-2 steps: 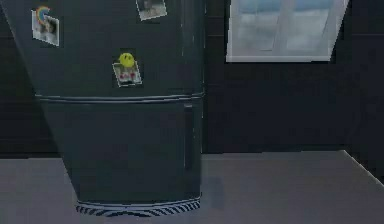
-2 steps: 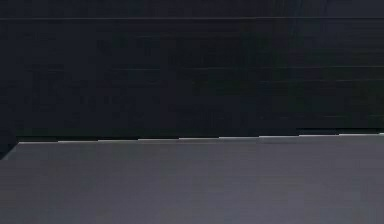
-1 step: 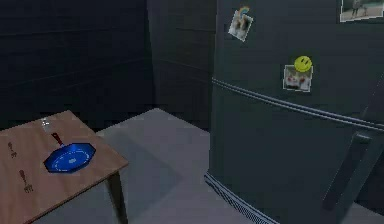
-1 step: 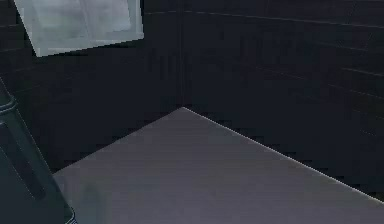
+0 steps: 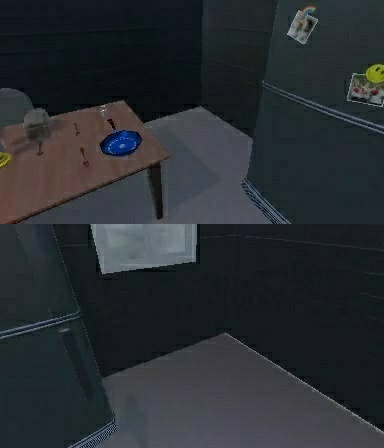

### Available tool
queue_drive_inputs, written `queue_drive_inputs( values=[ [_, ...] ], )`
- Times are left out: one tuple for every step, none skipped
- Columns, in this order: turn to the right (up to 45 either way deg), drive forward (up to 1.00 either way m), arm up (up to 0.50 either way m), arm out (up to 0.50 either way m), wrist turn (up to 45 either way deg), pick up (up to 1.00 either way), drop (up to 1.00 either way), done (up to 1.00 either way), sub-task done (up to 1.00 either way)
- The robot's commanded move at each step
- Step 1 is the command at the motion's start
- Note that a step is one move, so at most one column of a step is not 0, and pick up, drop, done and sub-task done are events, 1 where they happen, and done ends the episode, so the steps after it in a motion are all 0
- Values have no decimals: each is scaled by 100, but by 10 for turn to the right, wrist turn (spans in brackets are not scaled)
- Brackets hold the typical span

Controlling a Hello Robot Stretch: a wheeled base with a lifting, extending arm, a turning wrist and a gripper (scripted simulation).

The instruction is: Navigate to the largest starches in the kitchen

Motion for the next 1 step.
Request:
queue_drive_inputs(
  values=[
    [0,35,0,0,0,0,0,0,0]
  ],
)
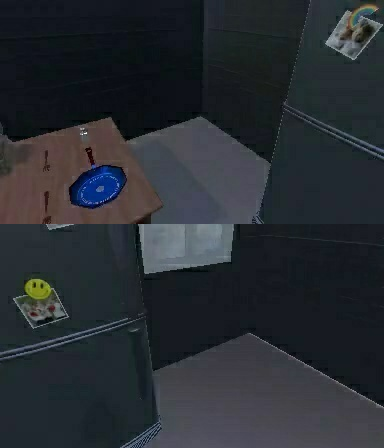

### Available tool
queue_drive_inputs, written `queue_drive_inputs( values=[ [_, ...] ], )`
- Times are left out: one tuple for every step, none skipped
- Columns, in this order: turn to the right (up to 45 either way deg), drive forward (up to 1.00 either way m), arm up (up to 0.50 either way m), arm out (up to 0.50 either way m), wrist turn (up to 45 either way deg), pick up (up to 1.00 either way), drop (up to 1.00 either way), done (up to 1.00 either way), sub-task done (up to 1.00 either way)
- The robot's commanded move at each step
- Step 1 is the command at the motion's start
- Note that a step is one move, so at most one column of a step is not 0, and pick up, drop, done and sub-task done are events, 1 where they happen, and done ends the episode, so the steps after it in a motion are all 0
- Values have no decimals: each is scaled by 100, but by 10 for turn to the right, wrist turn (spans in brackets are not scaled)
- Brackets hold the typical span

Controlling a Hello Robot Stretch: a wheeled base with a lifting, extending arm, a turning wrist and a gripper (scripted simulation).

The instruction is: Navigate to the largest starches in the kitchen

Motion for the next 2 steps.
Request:
queue_drive_inputs(
  values=[
    [-450,0,0,0,0,0,0,0,0],
    [0,0,0,0,0,0,0,100,0]
  ],
)
